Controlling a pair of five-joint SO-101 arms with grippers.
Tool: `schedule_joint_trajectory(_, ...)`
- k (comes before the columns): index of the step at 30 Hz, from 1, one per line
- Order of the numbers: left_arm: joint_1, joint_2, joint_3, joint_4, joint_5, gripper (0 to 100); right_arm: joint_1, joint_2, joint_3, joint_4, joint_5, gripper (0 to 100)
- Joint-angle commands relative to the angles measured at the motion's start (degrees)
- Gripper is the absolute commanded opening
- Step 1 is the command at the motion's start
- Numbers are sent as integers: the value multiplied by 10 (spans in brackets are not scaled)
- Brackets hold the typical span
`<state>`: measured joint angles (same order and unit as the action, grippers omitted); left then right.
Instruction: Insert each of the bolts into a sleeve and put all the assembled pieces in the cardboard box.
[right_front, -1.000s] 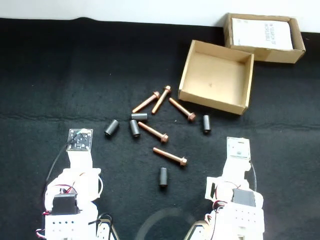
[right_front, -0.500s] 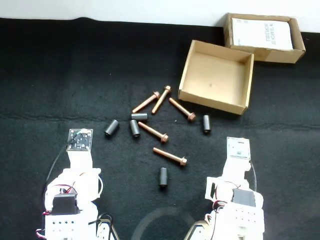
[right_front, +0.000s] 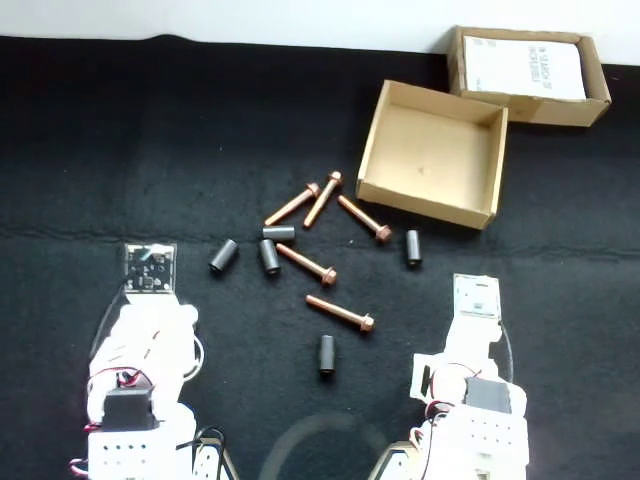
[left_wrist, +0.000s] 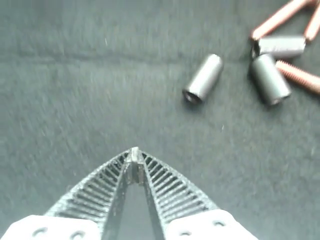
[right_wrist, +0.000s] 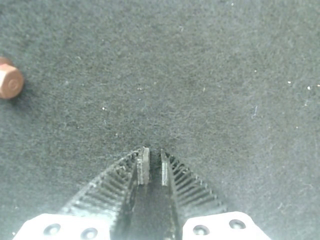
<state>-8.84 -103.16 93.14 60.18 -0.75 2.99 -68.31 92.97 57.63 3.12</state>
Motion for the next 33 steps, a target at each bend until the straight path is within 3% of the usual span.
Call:
schedule_joint_trajectory(1,-4,-7,-87,-13,-4,10,0,-2,22,-7,1,40)
schedule_joint_trajectory(8,-6,-4,-226,2,-4,10,0,-2,22,-7,1,40)
schedule_joint_trajectory(17,26,-3,-364,214,-4,10,0,1,21,-8,1,40)
schedule_joint_trajectory(22,22,-2,-387,277,-4,10,0,-2,22,-8,1,40)
schedule_joint_trajectory(27,22,52,-388,306,0,10,0,-2,22,-8,1,40)
schedule_joint_trajectory(33,24,177,-422,279,0,10,0,-2,22,-8,2,40)
